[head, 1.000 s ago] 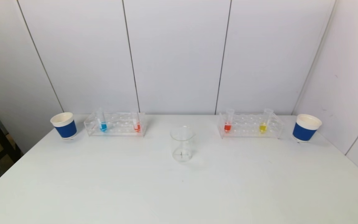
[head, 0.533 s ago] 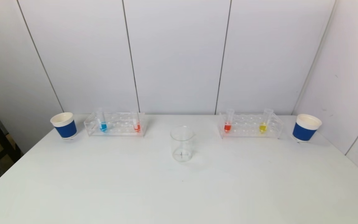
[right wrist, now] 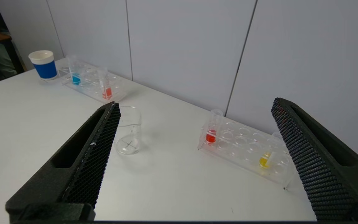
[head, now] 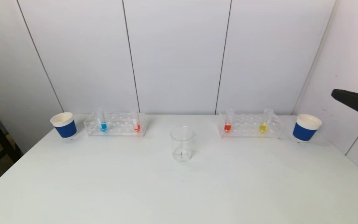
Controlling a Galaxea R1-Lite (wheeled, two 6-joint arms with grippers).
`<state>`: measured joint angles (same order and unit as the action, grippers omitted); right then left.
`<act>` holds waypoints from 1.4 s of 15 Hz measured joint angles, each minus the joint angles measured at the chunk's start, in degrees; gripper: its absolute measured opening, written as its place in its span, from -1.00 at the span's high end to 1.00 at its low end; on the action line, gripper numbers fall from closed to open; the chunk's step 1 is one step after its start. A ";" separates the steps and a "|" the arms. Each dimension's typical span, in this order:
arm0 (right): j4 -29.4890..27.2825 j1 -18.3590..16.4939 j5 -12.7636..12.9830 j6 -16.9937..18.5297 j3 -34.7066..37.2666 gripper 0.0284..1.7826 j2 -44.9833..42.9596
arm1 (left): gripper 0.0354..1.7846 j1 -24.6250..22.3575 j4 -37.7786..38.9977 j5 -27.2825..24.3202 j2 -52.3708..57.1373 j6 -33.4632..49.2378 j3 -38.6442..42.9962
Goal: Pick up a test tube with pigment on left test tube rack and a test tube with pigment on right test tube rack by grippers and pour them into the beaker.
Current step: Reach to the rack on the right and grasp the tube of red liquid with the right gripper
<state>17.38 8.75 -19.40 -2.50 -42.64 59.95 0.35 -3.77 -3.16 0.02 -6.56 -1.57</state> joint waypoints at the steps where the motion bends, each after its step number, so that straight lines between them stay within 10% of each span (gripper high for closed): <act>1: 1.55 -0.02 -0.02 0.07 -0.62 -0.99 3.11 | -0.98 0.00 0.00 0.02 0.00 0.00 0.00; 12: 18.75 0.94 1.73 0.00 -3.99 -0.99 31.85 | -0.98 0.00 0.00 0.00 0.00 0.02 0.00; 21: 44.82 8.03 13.84 -0.33 1.80 -0.99 49.16 | -0.98 0.00 0.00 0.00 0.00 0.00 0.00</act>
<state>62.21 16.79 -5.56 -2.83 -40.84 109.12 0.35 -3.77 -3.16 0.02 -6.56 -1.57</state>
